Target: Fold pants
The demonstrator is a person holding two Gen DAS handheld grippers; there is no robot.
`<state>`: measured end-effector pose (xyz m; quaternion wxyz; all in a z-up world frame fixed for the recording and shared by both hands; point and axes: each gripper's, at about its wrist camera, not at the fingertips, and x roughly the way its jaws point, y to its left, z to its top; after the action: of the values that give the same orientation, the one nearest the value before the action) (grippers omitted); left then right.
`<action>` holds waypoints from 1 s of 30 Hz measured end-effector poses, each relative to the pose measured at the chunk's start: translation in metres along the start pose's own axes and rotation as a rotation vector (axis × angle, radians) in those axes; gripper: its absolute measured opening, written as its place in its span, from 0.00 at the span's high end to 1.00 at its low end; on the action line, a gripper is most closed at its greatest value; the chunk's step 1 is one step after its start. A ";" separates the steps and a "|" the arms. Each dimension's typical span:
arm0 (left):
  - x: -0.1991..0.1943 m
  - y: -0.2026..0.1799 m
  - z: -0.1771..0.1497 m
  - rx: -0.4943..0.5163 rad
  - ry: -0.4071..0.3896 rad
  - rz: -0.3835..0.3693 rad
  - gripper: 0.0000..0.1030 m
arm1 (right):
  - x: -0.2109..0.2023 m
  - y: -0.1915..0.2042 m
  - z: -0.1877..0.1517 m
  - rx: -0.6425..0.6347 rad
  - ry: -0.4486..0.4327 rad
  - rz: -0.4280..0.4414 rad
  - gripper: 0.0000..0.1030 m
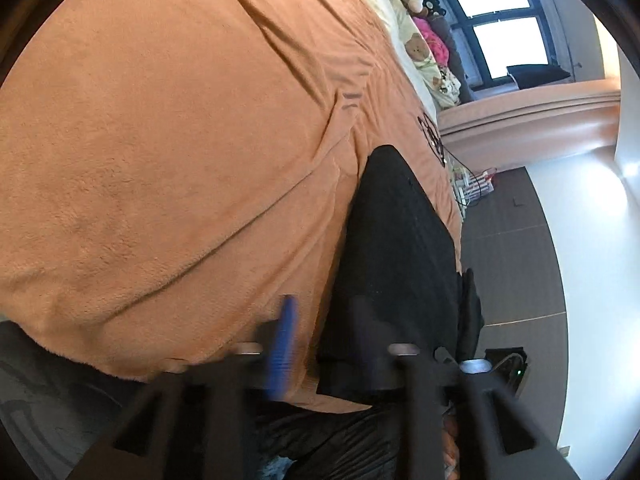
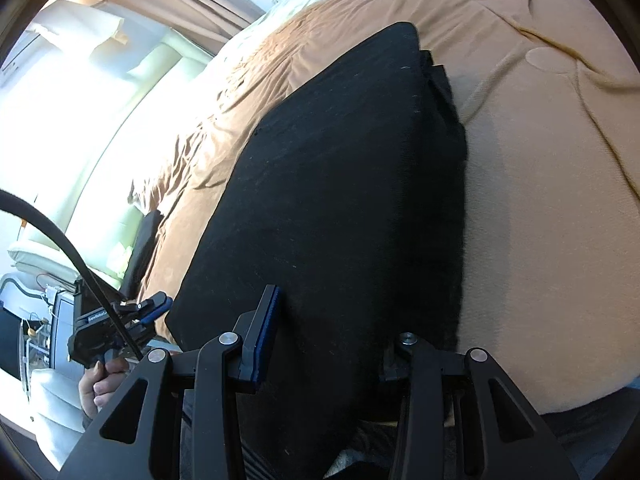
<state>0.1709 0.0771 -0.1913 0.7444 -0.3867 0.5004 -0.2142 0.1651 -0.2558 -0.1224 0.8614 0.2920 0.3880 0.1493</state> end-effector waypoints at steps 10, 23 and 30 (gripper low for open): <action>0.038 -0.013 -0.004 0.022 0.035 0.006 0.42 | -0.018 -0.002 -0.010 -0.024 0.024 -0.037 0.79; 0.034 -0.027 0.000 0.066 0.039 0.008 0.63 | -0.055 0.004 0.008 -0.061 0.003 0.042 0.80; 0.034 -0.033 0.009 0.084 0.031 0.043 0.53 | -0.053 -0.012 0.012 -0.001 -0.038 0.082 0.53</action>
<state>0.1954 0.0368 -0.1831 0.7566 -0.3410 0.5106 -0.2250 0.1399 -0.2959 -0.0922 0.8617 0.3102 0.3593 0.1791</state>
